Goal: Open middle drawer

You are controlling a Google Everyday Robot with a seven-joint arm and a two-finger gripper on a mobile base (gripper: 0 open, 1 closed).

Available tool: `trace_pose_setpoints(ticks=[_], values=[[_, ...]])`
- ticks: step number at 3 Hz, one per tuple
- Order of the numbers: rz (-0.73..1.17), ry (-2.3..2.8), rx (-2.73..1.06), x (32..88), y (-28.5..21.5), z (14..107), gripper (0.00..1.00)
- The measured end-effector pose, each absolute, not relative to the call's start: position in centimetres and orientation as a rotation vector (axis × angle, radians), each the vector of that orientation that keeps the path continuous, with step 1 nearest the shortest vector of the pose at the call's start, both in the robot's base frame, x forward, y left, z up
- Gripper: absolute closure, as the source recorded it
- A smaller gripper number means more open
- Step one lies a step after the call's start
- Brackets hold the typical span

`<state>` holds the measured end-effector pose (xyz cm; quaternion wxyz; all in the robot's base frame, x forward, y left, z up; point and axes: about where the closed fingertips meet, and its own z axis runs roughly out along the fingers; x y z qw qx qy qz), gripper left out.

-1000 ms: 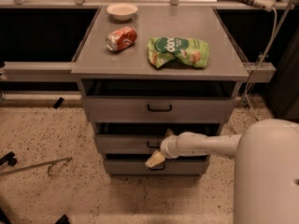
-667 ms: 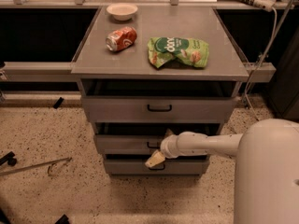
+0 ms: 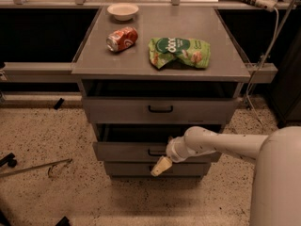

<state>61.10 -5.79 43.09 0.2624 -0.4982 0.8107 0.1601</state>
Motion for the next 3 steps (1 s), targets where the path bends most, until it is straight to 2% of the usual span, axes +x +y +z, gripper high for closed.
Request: trace_pose_setpoints(ticks=[3], values=[[0.486, 2.250, -1.363, 59.5, -6.1, 42.3, 0.00]])
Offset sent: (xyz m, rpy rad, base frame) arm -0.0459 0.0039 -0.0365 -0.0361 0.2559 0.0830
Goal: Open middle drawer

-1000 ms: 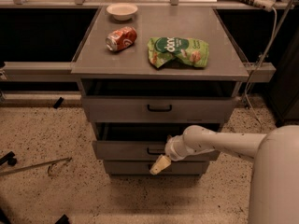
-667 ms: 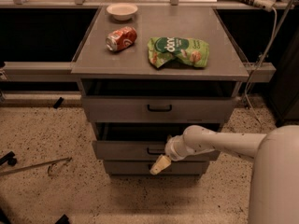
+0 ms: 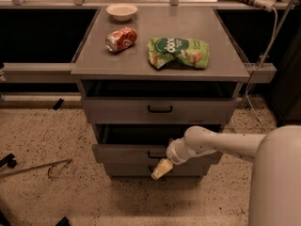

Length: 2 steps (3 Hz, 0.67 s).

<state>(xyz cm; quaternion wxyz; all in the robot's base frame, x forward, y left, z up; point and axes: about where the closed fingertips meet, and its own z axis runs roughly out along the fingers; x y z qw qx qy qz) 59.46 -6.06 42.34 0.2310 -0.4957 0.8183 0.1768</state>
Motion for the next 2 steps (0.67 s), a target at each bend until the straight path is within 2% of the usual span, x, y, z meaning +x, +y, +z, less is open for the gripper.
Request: trace_pose_setpoints(ticks=[2], values=[[0.537, 2.271, -1.360, 57.9, -5.8, 43.1, 0.00]])
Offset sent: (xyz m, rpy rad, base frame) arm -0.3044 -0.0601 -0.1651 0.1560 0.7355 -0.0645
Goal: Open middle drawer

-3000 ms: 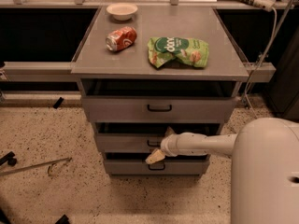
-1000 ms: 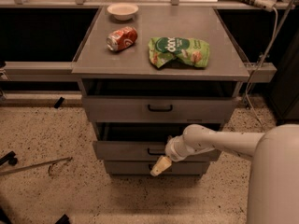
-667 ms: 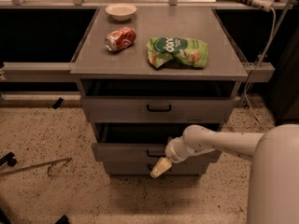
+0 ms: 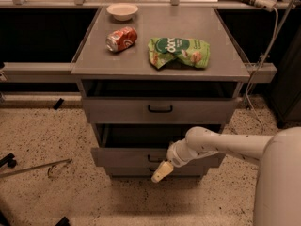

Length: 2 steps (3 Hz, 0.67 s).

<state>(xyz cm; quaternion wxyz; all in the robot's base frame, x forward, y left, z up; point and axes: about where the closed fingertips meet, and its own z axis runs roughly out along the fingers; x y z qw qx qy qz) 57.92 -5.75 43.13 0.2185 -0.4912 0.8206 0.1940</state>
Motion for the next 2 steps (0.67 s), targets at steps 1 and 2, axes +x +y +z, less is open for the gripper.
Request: trace_pose_setpoints(ticks=[1, 2], values=[[0.537, 2.271, -1.360, 57.93, -5.75, 43.13, 0.00], [0.551, 2.277, -1.363, 58.07, -5.54, 42.96, 0.00]])
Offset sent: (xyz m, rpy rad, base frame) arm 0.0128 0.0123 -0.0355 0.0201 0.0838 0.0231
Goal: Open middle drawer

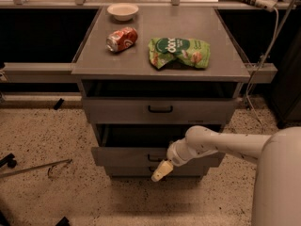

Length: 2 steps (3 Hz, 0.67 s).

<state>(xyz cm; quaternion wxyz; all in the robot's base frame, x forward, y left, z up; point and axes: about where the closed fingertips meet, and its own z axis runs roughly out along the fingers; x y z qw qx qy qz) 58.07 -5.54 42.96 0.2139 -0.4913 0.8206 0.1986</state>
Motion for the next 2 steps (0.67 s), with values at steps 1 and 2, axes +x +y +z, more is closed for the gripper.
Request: trace_pose_setpoints(ticks=[1, 2], values=[[0.562, 2.289, -1.370, 58.15, -5.48, 42.77, 0.00], [0.574, 2.302, -1.374, 57.68, -5.60, 42.61, 0.00]])
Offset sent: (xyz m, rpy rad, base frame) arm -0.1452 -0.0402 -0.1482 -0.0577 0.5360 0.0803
